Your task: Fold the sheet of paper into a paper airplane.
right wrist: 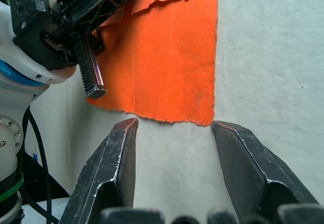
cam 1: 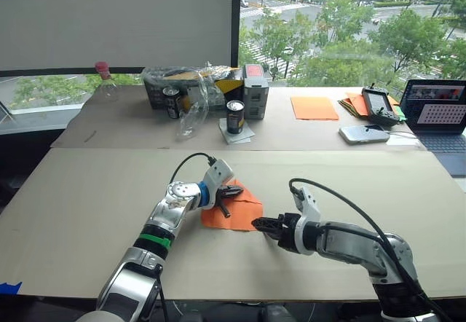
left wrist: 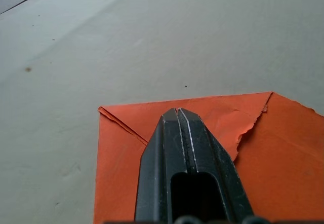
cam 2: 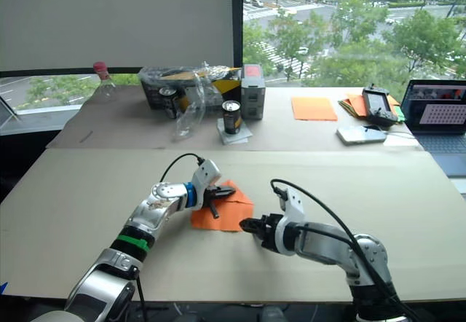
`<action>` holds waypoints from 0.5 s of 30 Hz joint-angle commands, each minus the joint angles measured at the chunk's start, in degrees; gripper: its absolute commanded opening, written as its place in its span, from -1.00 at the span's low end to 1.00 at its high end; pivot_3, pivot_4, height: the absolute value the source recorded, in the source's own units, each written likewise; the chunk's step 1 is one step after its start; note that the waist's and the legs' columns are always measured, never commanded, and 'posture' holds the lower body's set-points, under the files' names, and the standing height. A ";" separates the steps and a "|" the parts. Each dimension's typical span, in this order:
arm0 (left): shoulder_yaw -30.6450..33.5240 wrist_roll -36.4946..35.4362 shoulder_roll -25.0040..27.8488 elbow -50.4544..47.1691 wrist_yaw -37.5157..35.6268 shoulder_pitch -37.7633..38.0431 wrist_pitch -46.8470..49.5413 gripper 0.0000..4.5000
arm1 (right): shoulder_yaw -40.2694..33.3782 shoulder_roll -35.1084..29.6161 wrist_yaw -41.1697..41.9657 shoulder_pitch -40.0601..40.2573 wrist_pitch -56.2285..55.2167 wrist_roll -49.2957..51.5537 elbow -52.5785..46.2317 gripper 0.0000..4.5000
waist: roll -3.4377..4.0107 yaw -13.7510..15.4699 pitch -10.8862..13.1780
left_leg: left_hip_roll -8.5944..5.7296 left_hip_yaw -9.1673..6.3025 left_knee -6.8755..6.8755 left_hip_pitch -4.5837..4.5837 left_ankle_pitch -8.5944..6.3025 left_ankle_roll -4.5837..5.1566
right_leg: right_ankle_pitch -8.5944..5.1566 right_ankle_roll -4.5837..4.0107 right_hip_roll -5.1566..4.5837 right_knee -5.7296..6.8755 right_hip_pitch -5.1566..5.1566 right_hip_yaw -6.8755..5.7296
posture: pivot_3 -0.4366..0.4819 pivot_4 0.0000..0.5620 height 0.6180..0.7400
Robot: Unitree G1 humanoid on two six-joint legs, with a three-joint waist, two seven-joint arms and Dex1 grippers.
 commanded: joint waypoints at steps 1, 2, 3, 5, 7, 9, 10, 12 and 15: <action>-1.20 0.96 0.34 0.58 0.08 0.96 1.07 -1.00 | 2.67 0.46 1.68 -1.01 -1.78 0.43 0.82 0.15 | 0.00 -0.01 0.00 | 0.00 0.00 0.00 0.00 0.00 0.00 | 0.00 0.00 0.00 0.00 0.00 0.00 | -0.05 -0.47 0.87; -1.16 0.95 0.39 0.59 0.10 0.93 1.10 -1.00 | 2.90 0.38 1.97 -1.23 -2.07 0.28 1.05 0.15 | 0.00 -0.02 0.00 | 0.01 0.00 0.00 0.00 0.00 0.00 | 0.00 -0.01 0.01 0.00 0.00 0.00 | -0.05 -0.47 0.87; -1.12 0.94 0.41 0.64 0.11 0.87 1.11 -1.00 | 3.11 0.25 2.23 -1.43 -2.33 0.19 1.26 0.15 | 0.00 -0.02 0.00 | 0.01 0.00 0.00 0.00 0.00 0.00 | 0.01 -0.01 0.01 0.00 0.00 0.00 | -0.05 -0.47 0.87; -1.09 0.96 0.49 0.66 0.13 0.81 1.13 -1.00 | 3.43 0.52 3.26 -2.04 -2.68 -0.29 2.13 0.15 | 0.00 -0.02 0.00 | 0.01 0.00 0.00 0.00 0.00 0.00 | 0.01 -0.02 0.01 0.00 0.00 0.00 | -0.05 -0.47 0.87; -1.13 1.03 0.60 0.49 0.16 0.85 1.21 -1.00 | 3.50 1.00 4.55 -2.66 -3.14 -0.77 2.85 0.15 | 0.00 -0.01 0.00 | 0.01 -0.01 0.00 0.00 0.00 0.00 | 0.01 -0.01 0.01 0.01 0.00 0.00 | -0.05 -0.47 0.87; -1.11 1.03 0.66 0.35 0.20 0.87 1.29 -1.00 | 3.27 1.16 5.40 -2.91 -3.60 -0.83 3.02 0.15 | 0.00 -0.02 0.00 | 0.01 -0.01 0.00 0.00 0.00 0.00 | 0.01 -0.02 0.01 0.01 -0.01 0.00 | -0.05 -0.47 0.87; -1.08 1.02 0.69 0.37 0.20 0.84 1.31 -1.00 | 2.96 1.33 5.87 -3.05 -4.02 -0.93 3.05 0.15 | 0.00 -0.01 0.00 | 0.01 0.00 0.00 -0.01 0.00 0.00 | 0.01 -0.02 0.01 0.01 -0.01 0.00 | -0.05 -0.47 0.87; -1.06 1.02 0.72 0.40 0.24 0.81 1.33 -1.00 | 2.02 2.22 6.83 -3.26 -5.62 -0.59 3.11 0.15 | 0.00 -0.01 0.00 | 0.01 0.00 0.00 -0.02 0.00 0.01 | 0.01 -0.02 0.01 0.00 -0.02 0.00 | -0.05 -0.47 0.87; -1.11 1.00 0.74 0.20 0.18 0.88 1.45 -1.00 | 1.25 2.98 8.16 -3.64 -6.86 -0.85 3.41 0.15 | 0.00 0.03 0.00 | 0.01 0.00 0.00 -0.03 0.00 0.01 | 0.01 -0.02 0.00 0.00 -0.04 0.00 | -0.05 -0.47 0.87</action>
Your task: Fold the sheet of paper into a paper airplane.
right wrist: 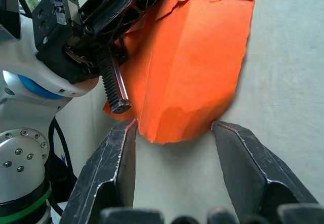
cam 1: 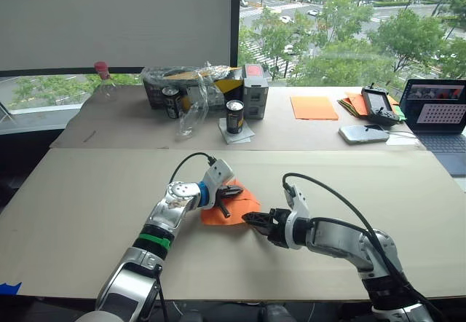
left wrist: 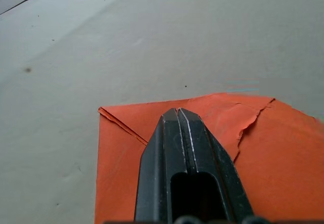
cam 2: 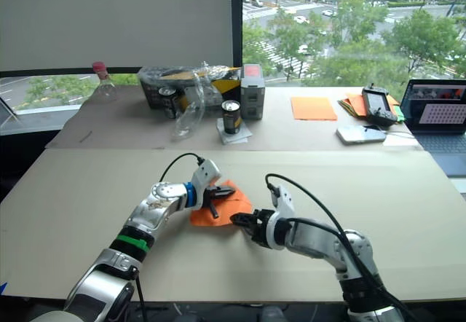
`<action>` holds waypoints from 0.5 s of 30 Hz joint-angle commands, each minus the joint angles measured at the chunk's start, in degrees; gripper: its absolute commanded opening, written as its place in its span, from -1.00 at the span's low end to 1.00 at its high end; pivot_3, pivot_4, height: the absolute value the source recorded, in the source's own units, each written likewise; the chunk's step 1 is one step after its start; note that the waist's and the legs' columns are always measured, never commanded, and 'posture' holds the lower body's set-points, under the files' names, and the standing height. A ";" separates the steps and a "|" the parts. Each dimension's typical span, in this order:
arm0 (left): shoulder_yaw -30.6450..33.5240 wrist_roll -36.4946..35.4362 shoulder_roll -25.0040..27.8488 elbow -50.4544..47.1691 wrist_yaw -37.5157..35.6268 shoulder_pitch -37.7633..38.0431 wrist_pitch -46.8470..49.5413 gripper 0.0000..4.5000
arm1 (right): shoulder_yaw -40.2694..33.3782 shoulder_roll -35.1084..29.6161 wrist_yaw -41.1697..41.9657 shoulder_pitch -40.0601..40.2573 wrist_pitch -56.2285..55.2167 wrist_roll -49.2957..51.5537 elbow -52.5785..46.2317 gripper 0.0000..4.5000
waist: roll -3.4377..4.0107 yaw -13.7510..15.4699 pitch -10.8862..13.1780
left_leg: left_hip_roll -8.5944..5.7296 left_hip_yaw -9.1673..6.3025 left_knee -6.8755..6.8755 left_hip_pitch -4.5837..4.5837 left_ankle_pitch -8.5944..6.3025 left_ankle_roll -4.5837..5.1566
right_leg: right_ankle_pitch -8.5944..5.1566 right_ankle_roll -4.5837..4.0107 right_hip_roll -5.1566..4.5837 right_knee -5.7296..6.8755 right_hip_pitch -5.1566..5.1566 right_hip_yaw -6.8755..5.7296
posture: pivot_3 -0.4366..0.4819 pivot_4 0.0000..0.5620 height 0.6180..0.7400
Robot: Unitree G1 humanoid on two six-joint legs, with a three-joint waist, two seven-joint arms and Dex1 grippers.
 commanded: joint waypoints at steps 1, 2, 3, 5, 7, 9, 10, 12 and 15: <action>-1.15 1.01 0.53 0.72 0.08 0.84 1.28 -1.00 | -2.18 0.92 2.27 -1.46 -2.37 0.14 -0.67 0.15 | 0.00 0.01 0.00 | 0.00 0.00 0.00 0.00 0.00 0.00 | 0.00 0.00 0.00 0.00 0.00 0.00 | -0.05 -0.47 0.87; -1.16 1.02 0.53 0.73 0.08 0.81 1.29 -1.00 | -2.29 1.16 2.63 -1.52 -2.73 0.14 -0.59 0.15 | 0.00 0.02 0.00 | -0.01 0.00 0.00 -0.01 0.00 0.00 | 0.00 0.00 -0.01 -0.01 0.00 0.00 | -0.05 -0.47 0.87; -1.16 1.05 0.52 0.78 0.12 0.74 1.29 -1.00 | -2.58 1.60 3.12 -1.65 -3.26 0.25 -0.46 0.15 | 0.00 0.02 0.00 | -0.01 0.00 0.00 -0.01 0.00 0.00 | 0.00 0.00 -0.01 -0.01 0.00 0.00 | -0.05 -0.47 0.87; -1.19 1.12 0.53 0.81 0.15 0.63 1.28 -1.00 | -3.01 2.03 4.01 -1.87 -3.71 0.03 -0.24 0.15 | 0.00 0.02 0.00 | 0.00 0.00 0.00 -0.01 0.00 0.00 | 0.00 0.00 -0.01 -0.01 -0.01 0.00 | -0.05 -0.47 0.87; -1.11 1.12 0.65 0.83 0.14 0.52 1.30 -1.00 | -3.72 2.74 4.51 -1.88 -4.54 0.30 0.09 0.15 | 0.00 0.02 0.00 | 0.00 0.00 0.00 -0.01 0.00 0.00 | 0.00 -0.01 -0.01 0.00 -0.01 0.00 | -0.05 -0.47 0.87; -1.04 1.12 0.74 0.89 0.14 0.45 1.27 -1.00 | -4.15 3.22 4.63 -1.88 -5.02 0.50 0.30 0.15 | 0.00 0.03 0.00 | 0.00 0.00 0.00 0.00 0.00 0.00 | 0.00 0.00 -0.01 -0.01 0.00 0.00 | -0.05 -0.47 0.87; -1.06 1.13 0.78 0.89 0.12 0.46 1.29 -1.00 | -4.38 3.32 4.87 -1.97 -5.10 0.36 0.48 0.15 | 0.00 0.03 0.00 | 0.00 0.00 0.00 -0.01 0.00 0.00 | 0.00 0.00 -0.01 -0.01 -0.01 0.00 | -0.05 -0.47 0.87; -1.09 1.14 0.82 0.85 0.07 0.49 1.33 -1.00 | -4.70 3.47 5.32 -2.07 -5.20 0.14 0.77 0.15 | 0.00 0.02 0.00 | 0.00 0.00 0.00 -0.01 0.00 0.00 | 0.01 -0.01 -0.01 -0.01 -0.01 0.00 | -0.05 -0.47 0.87; -1.25 1.28 0.89 0.81 0.04 0.53 1.29 -1.00 | -4.79 3.62 5.86 -2.26 -5.15 -0.41 1.47 0.15 | 0.00 0.02 0.00 | 0.00 0.00 0.00 -0.01 0.00 0.01 | 0.01 -0.01 -0.01 -0.01 -0.01 0.00 | -0.05 -0.47 0.87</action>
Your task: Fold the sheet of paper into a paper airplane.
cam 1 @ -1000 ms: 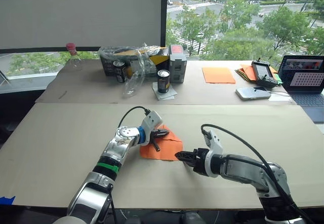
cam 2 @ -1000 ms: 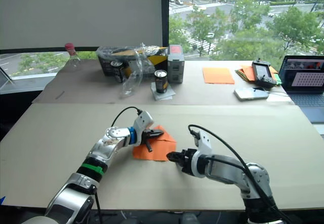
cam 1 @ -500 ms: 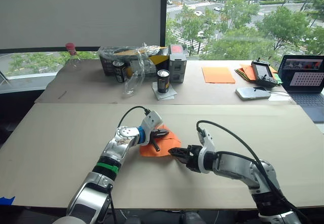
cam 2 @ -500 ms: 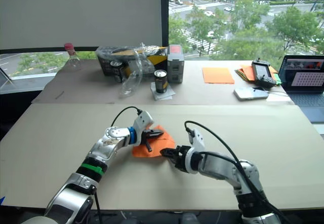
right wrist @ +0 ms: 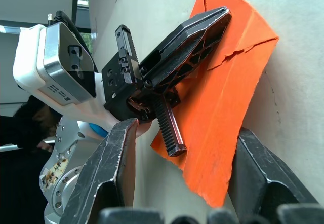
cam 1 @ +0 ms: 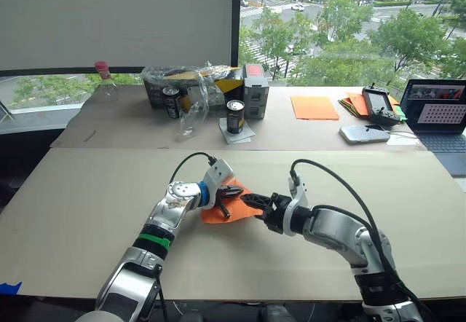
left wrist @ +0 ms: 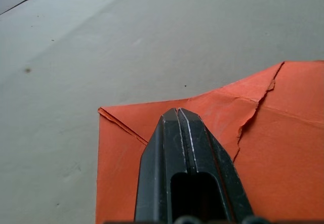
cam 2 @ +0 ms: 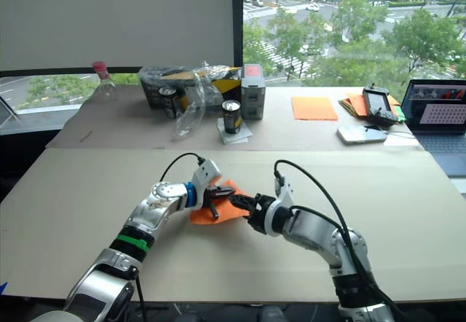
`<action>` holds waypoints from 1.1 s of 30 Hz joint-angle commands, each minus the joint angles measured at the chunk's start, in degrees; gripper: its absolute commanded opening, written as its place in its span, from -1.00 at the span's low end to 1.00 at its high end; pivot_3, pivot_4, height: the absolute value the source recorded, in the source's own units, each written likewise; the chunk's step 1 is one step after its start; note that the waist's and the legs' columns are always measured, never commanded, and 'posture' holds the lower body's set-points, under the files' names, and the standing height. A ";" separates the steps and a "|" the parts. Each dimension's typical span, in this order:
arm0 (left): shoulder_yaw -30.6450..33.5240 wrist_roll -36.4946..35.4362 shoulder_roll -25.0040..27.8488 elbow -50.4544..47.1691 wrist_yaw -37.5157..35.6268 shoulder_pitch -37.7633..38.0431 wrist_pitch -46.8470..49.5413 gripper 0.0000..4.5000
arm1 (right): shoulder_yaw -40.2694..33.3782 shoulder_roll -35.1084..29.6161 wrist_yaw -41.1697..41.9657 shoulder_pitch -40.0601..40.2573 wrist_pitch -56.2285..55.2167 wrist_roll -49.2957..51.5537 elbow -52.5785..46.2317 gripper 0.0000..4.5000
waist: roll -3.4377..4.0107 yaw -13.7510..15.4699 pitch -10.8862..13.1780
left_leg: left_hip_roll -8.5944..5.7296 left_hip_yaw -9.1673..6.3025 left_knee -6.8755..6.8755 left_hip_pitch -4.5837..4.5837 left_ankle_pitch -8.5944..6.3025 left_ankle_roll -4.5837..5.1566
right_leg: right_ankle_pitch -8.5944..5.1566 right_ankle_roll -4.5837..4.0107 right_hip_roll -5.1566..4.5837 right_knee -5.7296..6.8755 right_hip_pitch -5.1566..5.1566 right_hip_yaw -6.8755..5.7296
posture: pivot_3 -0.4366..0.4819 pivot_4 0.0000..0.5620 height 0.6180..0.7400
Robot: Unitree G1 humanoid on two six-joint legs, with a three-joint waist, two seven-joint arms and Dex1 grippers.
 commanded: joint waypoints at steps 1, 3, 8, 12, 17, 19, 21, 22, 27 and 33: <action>-1.24 1.28 0.80 0.85 0.10 0.58 1.29 -1.00 | -1.29 0.25 1.42 -1.03 -0.39 -0.45 -0.20 0.15 | 0.00 0.00 0.00 | 0.00 0.00 0.00 0.00 0.00 0.00 | 0.00 0.00 0.00 0.00 0.00 0.00 | -0.05 -0.47 0.87; -1.24 1.29 0.82 0.85 0.13 0.57 1.27 -1.00 | -1.07 0.22 1.70 -0.99 0.01 -1.13 0.13 0.15 | 0.00 -0.02 0.00 | 0.00 0.00 0.00 0.00 0.00 0.00 | 0.00 0.00 0.00 0.00 0.00 0.00 | -0.05 -0.47 0.87; -1.14 1.21 0.78 0.83 0.22 0.58 1.24 -1.00 | -0.43 -0.91 2.18 -0.22 1.82 -4.20 0.73 0.15 | 0.00 -0.01 0.00 | 0.00 0.00 0.00 0.00 0.00 0.00 | 0.00 0.00 0.00 0.00 0.00 0.00 | -0.05 -0.47 0.87; -0.73 0.70 0.63 0.35 0.24 0.71 1.79 -1.00 | -0.14 -1.44 3.36 -0.17 3.15 -7.74 0.63 -0.35 | 0.00 -0.01 0.00 | 0.00 0.00 0.00 0.00 0.00 0.00 | 0.00 0.00 0.00 0.00 -0.01 0.00 | -0.05 -0.47 0.87; 1.72 -1.78 -0.08 0.44 0.39 -0.28 3.73 -1.00 | 0.93 -2.38 6.31 -1.00 6.05 -13.82 0.49 -1.00 | 0.00 -0.08 0.00 | 0.00 0.00 0.00 -0.01 0.00 0.00 | 0.00 0.00 0.00 0.01 -0.04 0.00 | -0.05 -0.47 0.87; 2.97 -3.30 -0.24 -0.18 0.25 -0.91 5.17 -1.00 | 1.04 -2.60 7.56 -1.60 7.05 -15.79 0.73 -1.00 | 0.00 -0.07 0.00 | 0.00 0.00 0.00 -0.01 0.00 0.00 | 0.00 0.00 0.01 0.01 -0.04 0.00 | -0.05 -0.47 0.87; 3.31 -4.72 0.68 -2.03 -1.76 -0.87 6.43 -1.00 | 1.20 -3.56 9.28 -2.90 8.19 -19.26 0.85 -1.00 | -0.01 -0.12 0.01 | 0.01 0.00 0.00 -0.02 0.00 0.00 | 0.00 0.00 0.01 0.01 -0.04 0.00 | -0.05 -0.47 0.87; 3.24 -5.30 1.51 -3.07 -3.13 -0.69 6.86 -1.00 | 1.36 -4.44 10.40 -3.78 8.85 -21.48 0.85 -1.00 | -0.01 -0.19 0.01 | 0.00 0.00 0.00 -0.02 0.00 0.00 | 0.00 0.00 0.01 0.01 -0.05 0.00 | -0.05 -0.47 0.87; 2.43 -4.21 5.60 -2.44 -5.63 -0.78 4.80 -1.00 | 1.98 -10.54 18.32 -8.85 13.93 -30.78 0.94 -1.00 | 0.01 -0.02 0.08 | -0.01 0.01 0.00 -0.13 0.00 0.00 | 0.01 -0.01 0.01 0.02 -0.19 0.00 | -0.05 -0.47 0.87; 1.17 -3.88 5.54 -2.22 -5.67 0.38 3.18 -1.00 | 1.42 -17.06 28.84 -15.56 21.40 -36.85 2.93 -1.00 | -0.01 0.49 0.11 | -0.06 0.00 0.01 -0.22 0.00 0.01 | 0.02 -0.02 -0.07 -0.09 -0.18 -0.03 | -0.05 -0.47 0.87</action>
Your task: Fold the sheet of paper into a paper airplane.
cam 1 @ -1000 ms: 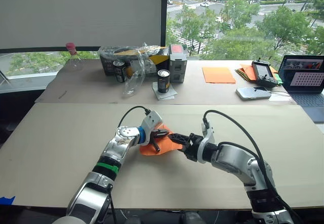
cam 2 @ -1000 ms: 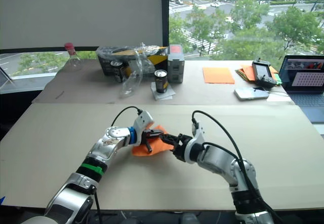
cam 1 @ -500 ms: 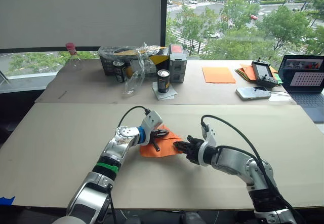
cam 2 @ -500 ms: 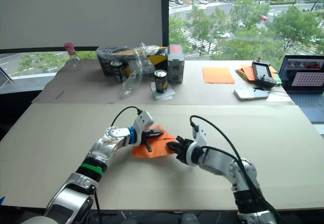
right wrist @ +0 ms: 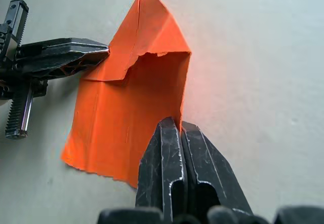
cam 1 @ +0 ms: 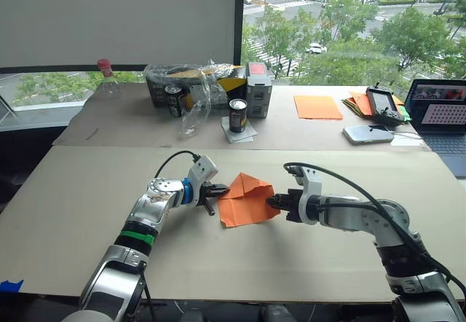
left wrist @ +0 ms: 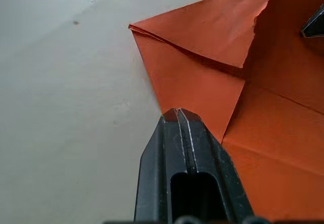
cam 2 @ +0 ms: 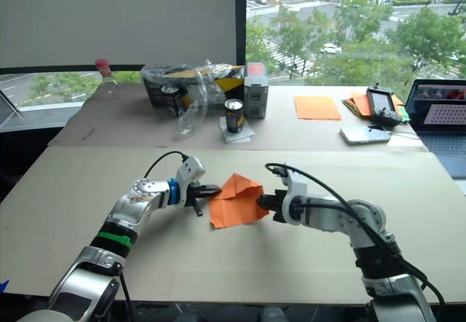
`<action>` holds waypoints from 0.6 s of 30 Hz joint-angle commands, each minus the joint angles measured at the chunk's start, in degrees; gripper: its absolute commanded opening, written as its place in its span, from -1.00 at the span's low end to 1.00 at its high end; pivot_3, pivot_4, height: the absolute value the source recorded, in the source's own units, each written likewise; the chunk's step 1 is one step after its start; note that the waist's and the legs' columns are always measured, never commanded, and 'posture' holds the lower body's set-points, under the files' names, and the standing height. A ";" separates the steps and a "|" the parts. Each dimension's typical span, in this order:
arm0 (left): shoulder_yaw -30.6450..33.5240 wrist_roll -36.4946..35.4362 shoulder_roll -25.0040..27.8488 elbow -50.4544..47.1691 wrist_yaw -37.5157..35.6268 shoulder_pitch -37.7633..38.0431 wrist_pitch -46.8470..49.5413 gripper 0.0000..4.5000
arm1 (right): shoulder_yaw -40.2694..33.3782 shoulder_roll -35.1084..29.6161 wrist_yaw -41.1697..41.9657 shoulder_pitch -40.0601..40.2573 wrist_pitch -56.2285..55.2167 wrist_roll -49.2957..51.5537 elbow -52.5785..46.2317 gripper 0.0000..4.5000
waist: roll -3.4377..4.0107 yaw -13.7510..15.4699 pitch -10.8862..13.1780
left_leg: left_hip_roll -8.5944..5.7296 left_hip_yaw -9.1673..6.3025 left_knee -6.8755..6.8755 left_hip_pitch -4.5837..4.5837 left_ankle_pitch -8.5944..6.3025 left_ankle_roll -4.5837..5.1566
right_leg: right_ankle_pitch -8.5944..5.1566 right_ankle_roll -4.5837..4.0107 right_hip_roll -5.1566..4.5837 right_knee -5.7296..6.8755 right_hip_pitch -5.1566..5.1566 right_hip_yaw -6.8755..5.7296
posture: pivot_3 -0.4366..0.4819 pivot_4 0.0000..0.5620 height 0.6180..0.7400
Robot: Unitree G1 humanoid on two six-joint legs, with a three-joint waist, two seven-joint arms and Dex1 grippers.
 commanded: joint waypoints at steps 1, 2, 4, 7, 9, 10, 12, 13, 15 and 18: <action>-0.96 0.30 -0.97 -0.90 0.05 0.73 -1.09 -1.00 | -0.92 -3.19 6.54 -3.88 4.73 -3.15 0.04 -1.00 | 0.00 0.15 0.00 | 0.01 0.00 0.00 0.00 -0.01 0.01 | 0.00 0.00 0.00 -0.02 0.01 -0.01 | -0.05 -0.47 0.87; -1.11 0.25 -1.33 -1.09 0.19 0.93 -1.16 -1.00 | -0.60 -3.71 8.17 -4.74 5.71 -4.15 0.12 -1.00 | -0.01 0.16 0.00 | 0.00 0.00 0.00 -0.01 -0.01 0.02 | 0.00 0.00 0.00 -0.02 0.01 -0.01 | -0.05 -0.47 0.87; -1.30 0.10 -2.08 -1.55 0.49 1.32 -1.12 -1.00 | 0.26 -4.69 11.43 -6.26 7.26 -6.61 -0.18 -1.00 | 0.00 0.15 0.00 | 0.01 0.00 0.00 0.00 -0.02 0.03 | 0.00 0.00 0.00 -0.03 0.01 -0.01 | -0.05 -0.47 0.87; -1.58 0.00 -3.11 -2.22 1.10 1.96 -0.82 -1.00 | 1.81 -5.96 15.96 -7.96 8.82 -10.66 -1.02 -1.00 | -0.01 0.14 0.00 | 0.01 0.00 0.00 0.00 -0.02 0.03 | 0.00 0.00 0.00 -0.02 0.01 0.00 | -0.05 -0.47 0.87; -1.72 -0.05 -3.65 -2.86 1.37 2.56 -0.49 -1.00 | 3.00 -6.53 18.21 -8.96 9.31 -13.90 -1.48 -1.00 | -0.01 0.08 0.00 | 0.01 0.00 0.00 0.00 -0.02 0.03 | 0.00 0.00 0.00 -0.02 0.01 0.00 | -0.05 -0.47 0.87; -1.74 -0.09 -3.93 -3.14 1.59 2.97 -0.38 -1.00 | 4.48 -6.96 19.15 -9.93 9.15 -16.29 -1.71 -1.00 | 0.00 0.05 0.00 | 0.01 0.00 0.00 0.00 -0.02 0.03 | 0.00 0.00 0.00 -0.02 0.01 0.00 | -0.05 -0.47 0.87; -1.74 -0.12 -4.33 -3.67 2.00 3.60 -0.11 -1.00 | 8.02 -7.79 20.92 -11.77 8.29 -21.55 -2.30 -1.00 | 0.00 -0.01 0.00 | 0.01 0.01 0.00 0.01 -0.02 0.03 | 0.00 0.00 0.00 -0.01 0.00 0.00 | -0.05 -0.47 0.87; -1.70 -0.13 -4.49 -3.88 2.18 3.80 0.02 -1.00 | 9.57 -8.09 21.84 -12.44 7.85 -23.95 -2.60 -1.00 | 0.00 -0.03 0.00 | 0.01 0.01 0.00 0.01 -0.02 0.03 | 0.00 0.00 0.00 0.00 0.00 0.00 | -0.05 -0.47 0.87; -1.54 -0.26 -4.79 -4.19 2.57 4.06 0.32 -1.00 | 12.83 -8.48 23.56 -13.86 7.08 -28.50 -3.50 -1.00 | 0.00 0.04 0.00 | 0.00 0.00 0.01 0.02 -0.02 0.03 | 0.00 0.00 0.00 0.01 0.00 -0.01 | -0.05 -0.47 0.87; -1.57 -0.28 -4.92 -4.38 2.83 4.19 0.44 -1.00 | 13.53 -7.26 25.44 -15.31 8.48 -31.05 -5.32 -1.00 | 0.00 0.13 0.00 | 0.00 0.00 0.01 0.01 -0.02 0.03 | 0.00 0.00 -0.01 -0.01 0.00 -0.01 | -0.05 -0.47 0.87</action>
